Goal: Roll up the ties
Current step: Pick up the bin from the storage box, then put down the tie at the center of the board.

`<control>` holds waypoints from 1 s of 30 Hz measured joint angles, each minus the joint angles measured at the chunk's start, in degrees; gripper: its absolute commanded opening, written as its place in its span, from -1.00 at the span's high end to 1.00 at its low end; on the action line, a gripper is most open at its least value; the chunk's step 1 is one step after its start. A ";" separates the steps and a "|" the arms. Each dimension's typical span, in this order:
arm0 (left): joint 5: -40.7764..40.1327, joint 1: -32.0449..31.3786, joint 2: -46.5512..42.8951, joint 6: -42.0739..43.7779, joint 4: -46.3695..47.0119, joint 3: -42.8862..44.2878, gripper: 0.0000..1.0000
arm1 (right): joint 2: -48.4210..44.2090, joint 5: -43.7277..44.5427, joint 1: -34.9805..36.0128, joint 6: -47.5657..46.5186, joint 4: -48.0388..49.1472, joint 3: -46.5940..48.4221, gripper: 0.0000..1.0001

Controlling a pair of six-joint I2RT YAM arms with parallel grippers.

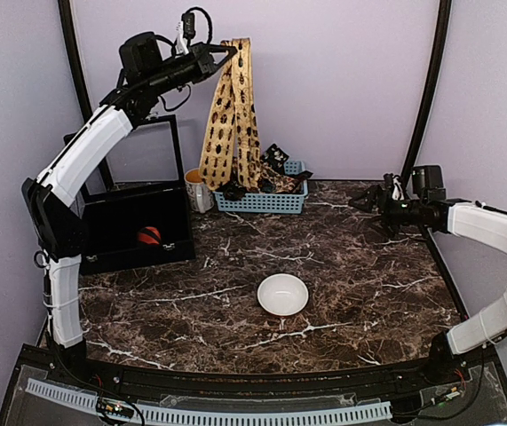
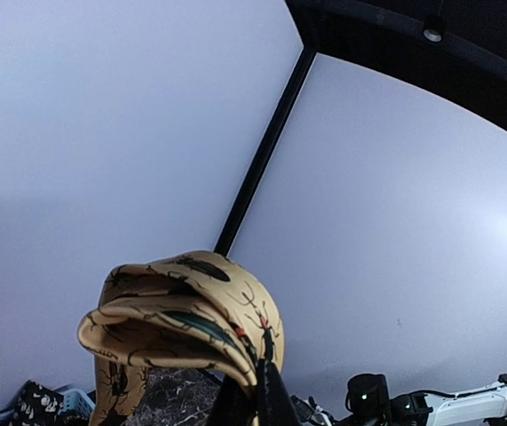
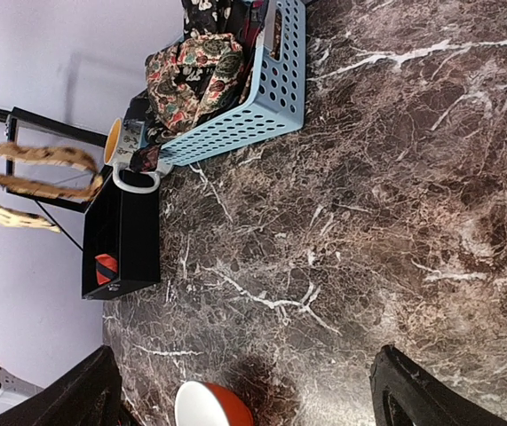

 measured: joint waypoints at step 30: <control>-9.94 -17.00 -4.28 30.58 -35.21 -27.32 -0.83 | 3.72 -1.46 0.96 -2.29 0.04 0.20 -0.97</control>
